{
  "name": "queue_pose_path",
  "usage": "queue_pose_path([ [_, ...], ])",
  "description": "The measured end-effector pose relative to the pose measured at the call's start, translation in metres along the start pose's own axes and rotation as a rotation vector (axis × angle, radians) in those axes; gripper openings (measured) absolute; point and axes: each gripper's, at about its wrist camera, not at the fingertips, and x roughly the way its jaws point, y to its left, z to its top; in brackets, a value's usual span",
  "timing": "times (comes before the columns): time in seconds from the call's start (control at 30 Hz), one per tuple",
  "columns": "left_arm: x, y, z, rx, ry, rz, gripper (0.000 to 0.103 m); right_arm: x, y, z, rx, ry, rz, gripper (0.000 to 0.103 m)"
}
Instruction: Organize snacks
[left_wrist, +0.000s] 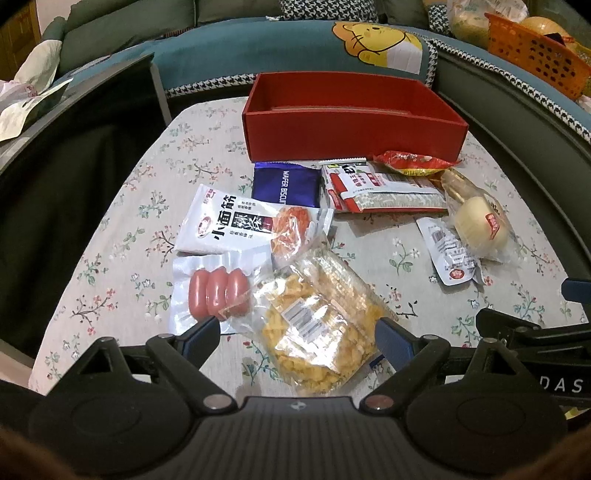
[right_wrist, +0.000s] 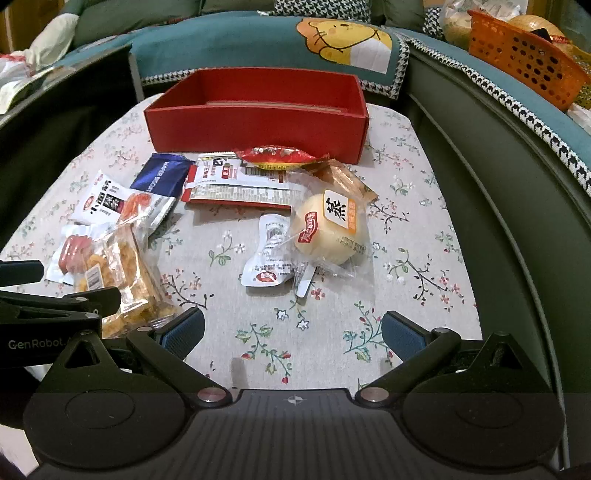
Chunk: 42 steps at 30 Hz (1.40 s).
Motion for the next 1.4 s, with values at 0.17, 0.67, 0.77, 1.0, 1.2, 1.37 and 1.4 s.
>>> queue_pose_path([
  [0.17, 0.003, 0.000, 0.000, 0.001, 0.014, -0.004, 0.103, 0.002, 0.000, -0.001, -0.003, 0.007, 0.002, 0.103],
  [0.67, 0.018, 0.019, 0.006, -0.075, 0.077, -0.049, 0.103, 0.009, -0.013, 0.002, 0.025, 0.039, 0.032, 0.103],
  [0.77, 0.023, 0.013, 0.010, -0.005, 0.110, -0.087, 0.103, 0.010, -0.024, 0.002, 0.052, 0.045, 0.040, 0.103],
  [1.0, 0.044, 0.010, 0.017, -0.112, 0.178, -0.100, 0.103, 0.017, -0.044, 0.011, 0.088, 0.063, 0.065, 0.103],
  [1.2, 0.059, 0.003, 0.028, -0.167, 0.176, -0.040, 0.103, 0.028, -0.050, 0.027, 0.087, 0.091, 0.108, 0.103],
  [1.37, 0.064, 0.020, 0.037, -0.289, 0.225, -0.080, 0.103, 0.042, -0.047, 0.043, -0.001, 0.106, 0.098, 0.103],
  [1.4, 0.065, 0.027, 0.038, -0.343, 0.236, -0.075, 0.103, 0.045, -0.050, 0.046, 0.001, 0.109, 0.099, 0.103],
])
